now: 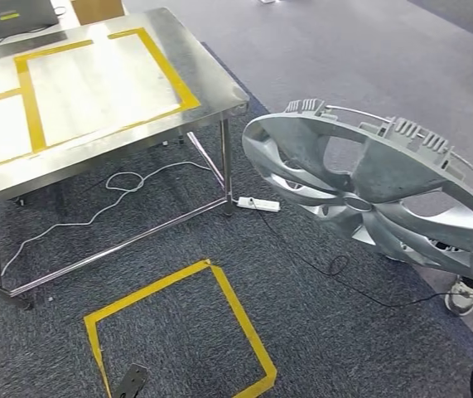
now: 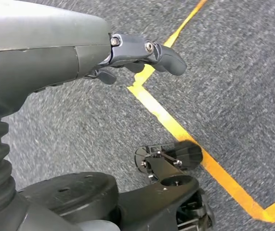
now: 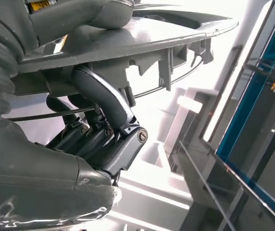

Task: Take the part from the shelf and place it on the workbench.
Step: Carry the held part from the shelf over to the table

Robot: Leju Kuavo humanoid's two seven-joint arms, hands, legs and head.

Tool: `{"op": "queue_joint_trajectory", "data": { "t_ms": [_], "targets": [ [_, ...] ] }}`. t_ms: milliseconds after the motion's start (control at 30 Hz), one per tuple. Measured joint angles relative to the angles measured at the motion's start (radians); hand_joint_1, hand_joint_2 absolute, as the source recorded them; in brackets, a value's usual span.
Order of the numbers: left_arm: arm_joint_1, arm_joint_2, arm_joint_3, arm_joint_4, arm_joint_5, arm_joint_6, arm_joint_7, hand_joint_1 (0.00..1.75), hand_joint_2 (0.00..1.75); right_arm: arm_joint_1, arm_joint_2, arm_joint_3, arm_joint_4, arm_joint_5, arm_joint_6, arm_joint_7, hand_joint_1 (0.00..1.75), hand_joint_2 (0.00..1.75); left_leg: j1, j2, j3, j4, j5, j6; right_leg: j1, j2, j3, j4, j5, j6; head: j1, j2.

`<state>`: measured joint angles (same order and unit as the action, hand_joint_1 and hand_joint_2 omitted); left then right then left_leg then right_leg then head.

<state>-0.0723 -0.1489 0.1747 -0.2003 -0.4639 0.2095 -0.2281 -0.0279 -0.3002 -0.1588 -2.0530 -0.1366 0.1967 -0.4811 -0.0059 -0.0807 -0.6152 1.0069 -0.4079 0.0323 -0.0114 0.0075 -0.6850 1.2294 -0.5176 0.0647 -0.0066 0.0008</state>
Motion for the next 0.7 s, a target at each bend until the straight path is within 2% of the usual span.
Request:
{"op": "queue_joint_trajectory", "data": {
  "t_ms": [67,100,133,200,233,267,333,367,400,433,467,500,567,633,667,700],
  "targets": [
    [-0.001,0.001,0.0,0.0,0.0,0.0,0.0,0.0,1.75,0.0,-0.001,0.0,0.001,0.0,0.0,0.0,1.75,1.75,0.002,-0.028,-0.001,0.005,-0.001,-0.009,-0.009,0.045,0.061,-0.128,0.051,0.003,0.0,0.0],
    [-0.001,0.001,0.0,0.0,0.0,0.0,0.0,0.0,1.75,-0.001,-0.002,0.001,0.002,0.0,0.0,0.0,1.75,1.75,0.003,-0.04,-0.005,0.007,0.0,-0.015,-0.012,0.063,0.08,-0.167,0.059,0.003,0.0,0.0],
    [0.0,0.002,0.0,0.0,0.0,0.0,0.0,0.0,1.75,-0.001,-0.002,0.002,0.002,0.0,0.0,0.0,1.75,1.75,0.004,-0.051,-0.009,0.007,0.002,-0.021,-0.012,0.073,0.089,-0.182,0.057,-0.001,0.0,0.0],
    [0.005,0.003,0.0,0.0,0.0,-0.001,0.0,0.0,1.75,-0.001,-0.003,0.003,0.004,0.0,0.001,0.001,1.75,1.75,0.008,-0.067,-0.016,0.004,0.008,-0.032,-0.009,0.055,0.092,-0.186,0.058,-0.014,0.0,0.0],
    [0.007,0.003,0.0,0.0,0.0,-0.001,0.0,0.0,1.75,-0.002,-0.003,0.004,0.004,0.0,0.001,0.001,1.75,1.75,0.007,-0.056,-0.019,0.009,0.004,-0.037,-0.01,0.044,0.093,-0.188,0.06,-0.021,-0.002,0.0],
    [0.007,0.003,0.0,0.0,0.0,-0.001,0.0,0.0,1.75,-0.003,-0.003,0.004,0.004,0.0,0.001,0.001,1.75,1.75,0.004,-0.031,-0.03,0.029,-0.01,-0.042,-0.01,0.031,0.096,-0.191,0.06,-0.027,-0.007,0.0],
    [0.003,0.002,0.0,0.0,-0.002,-0.002,0.0,0.0,1.75,-0.002,-0.004,0.004,0.004,0.0,0.0,0.001,1.75,1.75,0.001,0.036,-0.079,0.13,-0.064,-0.051,-0.009,0.004,0.099,-0.194,0.06,-0.037,-0.015,0.0],
    [0.0,0.002,0.0,0.0,-0.004,-0.003,0.0,0.0,1.75,0.0,-0.004,0.004,0.004,0.001,0.0,0.0,1.75,1.75,0.002,0.055,-0.113,0.197,-0.093,-0.053,-0.008,-0.01,0.099,-0.194,0.059,-0.04,-0.018,0.0],
    [-0.001,0.002,0.0,0.0,-0.005,-0.003,0.0,0.0,1.75,0.003,-0.004,0.004,0.004,0.001,0.0,0.0,1.75,1.75,0.003,0.064,-0.14,0.251,-0.111,-0.054,-0.006,-0.024,0.1,-0.193,0.057,-0.042,-0.017,0.0],
    [0.0,0.002,0.0,0.0,-0.006,-0.004,0.0,0.0,1.75,0.007,-0.004,0.004,0.004,0.001,-0.001,0.0,1.75,1.75,0.003,0.068,-0.154,0.276,-0.111,-0.053,-0.005,-0.038,0.101,-0.193,0.056,-0.043,-0.018,0.0],
    [0.001,0.002,0.0,0.0,-0.006,-0.004,0.0,0.0,1.75,0.011,-0.004,0.004,0.004,0.001,-0.001,0.0,1.75,1.75,0.003,0.07,-0.149,0.264,-0.093,-0.051,-0.004,-0.052,0.103,-0.193,0.054,-0.043,-0.018,0.0],
    [0.002,0.002,0.0,0.0,-0.006,-0.004,0.0,0.0,1.75,0.014,-0.004,0.004,0.004,0.002,-0.001,0.0,1.75,1.75,0.001,0.076,-0.125,0.216,-0.062,-0.046,-0.002,-0.065,0.106,-0.193,0.052,-0.043,-0.018,0.0],
    [0.001,0.002,0.0,0.0,-0.007,-0.004,0.0,0.0,1.75,0.016,-0.005,0.004,0.004,0.002,-0.001,0.0,1.75,1.75,-0.009,0.121,-0.055,0.084,-0.006,-0.031,0.004,-0.088,0.113,-0.192,0.045,-0.039,-0.018,0.0],
    [-0.002,0.002,0.0,0.0,-0.007,-0.004,0.0,0.0,1.75,0.019,-0.007,0.002,0.003,0.002,-0.002,-0.001,1.75,1.75,-0.019,0.157,-0.018,0.011,0.007,-0.021,0.011,-0.109,0.119,-0.193,0.038,-0.03,-0.016,0.0],
    [-0.002,0.002,-0.001,0.0,-0.008,-0.004,0.0,0.0,1.75,0.02,-0.009,0.002,0.002,0.002,-0.002,-0.002,1.75,1.75,-0.022,0.155,-0.016,0.003,0.003,-0.019,0.013,-0.12,0.122,-0.195,0.035,-0.026,-0.016,0.0],
    [-0.002,0.001,-0.001,0.0,-0.008,-0.004,0.0,0.0,1.75,0.02,-0.01,0.001,0.002,0.002,-0.002,-0.002,1.75,1.75,-0.02,0.141,-0.017,0.001,0.004,-0.016,0.014,-0.132,0.128,-0.198,0.032,-0.021,-0.015,0.0]
  ]
}}
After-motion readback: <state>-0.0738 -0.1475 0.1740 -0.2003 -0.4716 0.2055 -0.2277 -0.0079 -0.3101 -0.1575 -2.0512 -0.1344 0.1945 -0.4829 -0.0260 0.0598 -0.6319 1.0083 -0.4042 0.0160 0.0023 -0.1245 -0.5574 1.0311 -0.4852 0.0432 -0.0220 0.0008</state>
